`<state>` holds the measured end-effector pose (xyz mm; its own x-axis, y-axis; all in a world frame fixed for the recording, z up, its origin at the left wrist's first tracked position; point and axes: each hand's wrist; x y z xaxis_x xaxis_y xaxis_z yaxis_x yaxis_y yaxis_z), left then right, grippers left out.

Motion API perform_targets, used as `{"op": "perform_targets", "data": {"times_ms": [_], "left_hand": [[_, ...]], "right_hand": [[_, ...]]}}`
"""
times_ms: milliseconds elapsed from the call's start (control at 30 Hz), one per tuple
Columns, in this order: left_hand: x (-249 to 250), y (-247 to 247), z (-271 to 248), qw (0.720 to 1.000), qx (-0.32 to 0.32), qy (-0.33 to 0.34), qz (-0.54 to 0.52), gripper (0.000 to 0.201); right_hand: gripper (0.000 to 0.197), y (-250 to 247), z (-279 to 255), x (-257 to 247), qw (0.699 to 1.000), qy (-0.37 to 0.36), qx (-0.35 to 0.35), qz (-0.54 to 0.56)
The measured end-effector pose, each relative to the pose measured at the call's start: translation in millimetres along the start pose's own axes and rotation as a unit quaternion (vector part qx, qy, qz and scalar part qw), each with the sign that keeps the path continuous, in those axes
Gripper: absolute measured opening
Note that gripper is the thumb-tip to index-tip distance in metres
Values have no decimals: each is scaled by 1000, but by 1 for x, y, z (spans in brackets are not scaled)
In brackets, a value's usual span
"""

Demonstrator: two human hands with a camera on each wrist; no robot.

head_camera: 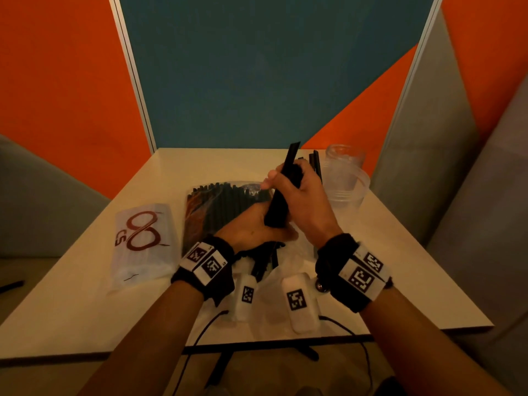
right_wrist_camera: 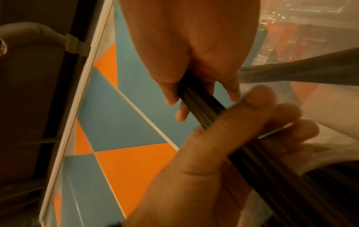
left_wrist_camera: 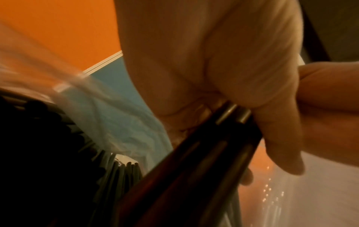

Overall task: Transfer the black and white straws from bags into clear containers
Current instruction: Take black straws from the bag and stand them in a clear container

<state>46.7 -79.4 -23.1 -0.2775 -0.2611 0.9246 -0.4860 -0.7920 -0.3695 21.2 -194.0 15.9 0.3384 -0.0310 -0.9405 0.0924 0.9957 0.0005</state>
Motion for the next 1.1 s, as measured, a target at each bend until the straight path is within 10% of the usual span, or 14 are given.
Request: {"op": "perform_targets", "data": {"times_ms": [133, 433, 833, 1100], "left_hand": [[-2, 2, -2, 1000, 10, 18, -7, 32], [-13, 1, -7, 1000, -15, 7, 13, 33], [-22, -17, 1, 994, 5, 30, 101, 61], [19, 3, 39, 959, 53, 159, 228, 68]], "right_hand": [[39, 4, -4, 6, 999, 35, -41, 6], [3, 7, -7, 11, 991, 52, -120, -38], [10, -83, 34, -114, 971, -229, 54, 31], [16, -97, 51, -35, 984, -39, 73, -155]]}}
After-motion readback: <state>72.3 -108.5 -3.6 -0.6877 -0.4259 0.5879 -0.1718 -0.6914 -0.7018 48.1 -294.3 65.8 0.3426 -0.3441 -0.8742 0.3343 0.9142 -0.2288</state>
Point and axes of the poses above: each hand's wrist, its own z-axis towards the middle knuckle, its own y-axis out of the palm, x = y × z
